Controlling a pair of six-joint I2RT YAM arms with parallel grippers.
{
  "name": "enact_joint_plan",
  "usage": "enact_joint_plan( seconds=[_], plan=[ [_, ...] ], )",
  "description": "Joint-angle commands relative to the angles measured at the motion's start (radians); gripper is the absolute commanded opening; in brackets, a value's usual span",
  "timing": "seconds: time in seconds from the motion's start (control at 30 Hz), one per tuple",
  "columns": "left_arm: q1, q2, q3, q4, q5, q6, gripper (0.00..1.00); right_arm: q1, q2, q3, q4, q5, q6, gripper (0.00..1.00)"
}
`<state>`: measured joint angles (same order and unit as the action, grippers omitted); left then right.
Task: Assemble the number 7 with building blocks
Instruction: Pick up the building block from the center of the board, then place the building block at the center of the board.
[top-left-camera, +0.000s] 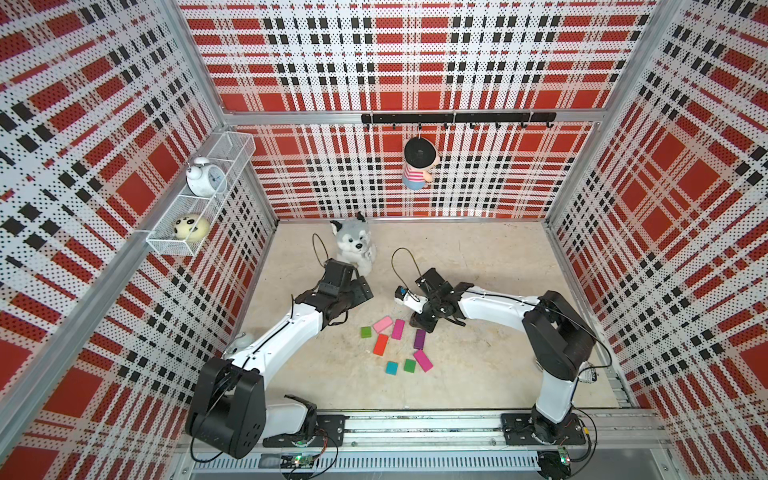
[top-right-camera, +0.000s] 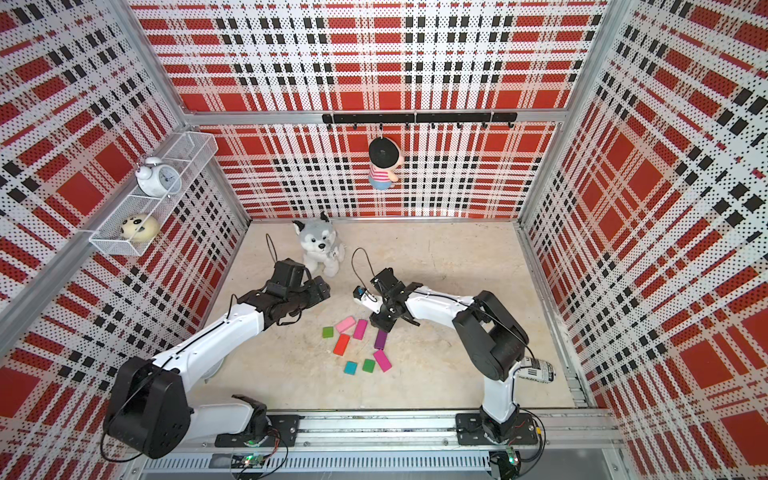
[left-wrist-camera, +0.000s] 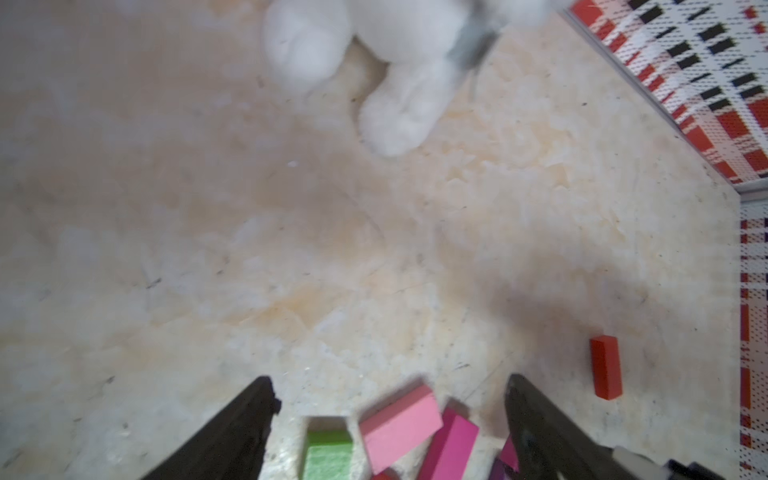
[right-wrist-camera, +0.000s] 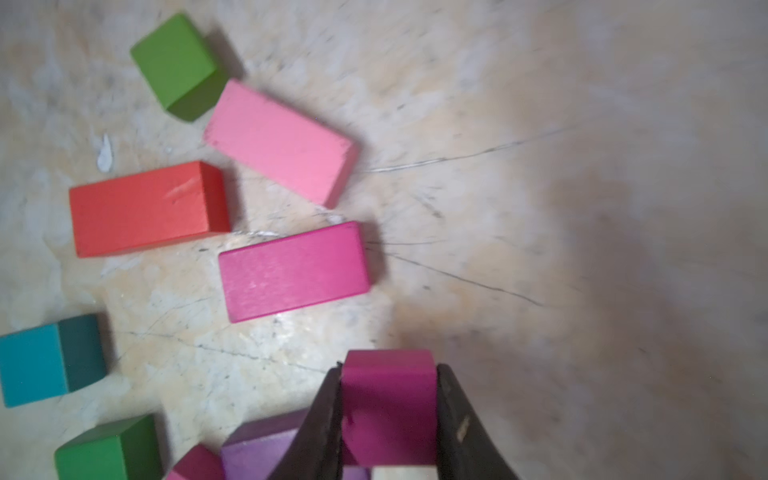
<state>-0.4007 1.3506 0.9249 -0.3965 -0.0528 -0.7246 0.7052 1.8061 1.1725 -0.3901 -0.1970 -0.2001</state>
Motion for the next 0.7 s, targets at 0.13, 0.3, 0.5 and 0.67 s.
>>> enact_joint_plan(
  seconds=[0.13, 0.3, 0.5, 0.67],
  plan=[
    [-0.16, 0.274, 0.295, 0.019, 0.016, 0.063, 0.89, -0.121, -0.002, 0.073, -0.062, 0.077, 0.107, 0.21],
    [-0.225, 0.451, 0.391, 0.048, 0.053, 0.022, 0.9, -0.131, 0.092, 0.107, -0.129, 0.119, 0.151, 0.2],
    [-0.255, 0.536, 0.379, 0.156, 0.123, -0.064, 0.9, -0.154, 0.118, 0.079, -0.121, 0.141, 0.232, 0.22],
    [-0.284, 0.605, 0.413, 0.174, 0.171, -0.091, 0.88, -0.17, 0.136, 0.075, -0.131, 0.154, 0.278, 0.3]
  ],
)
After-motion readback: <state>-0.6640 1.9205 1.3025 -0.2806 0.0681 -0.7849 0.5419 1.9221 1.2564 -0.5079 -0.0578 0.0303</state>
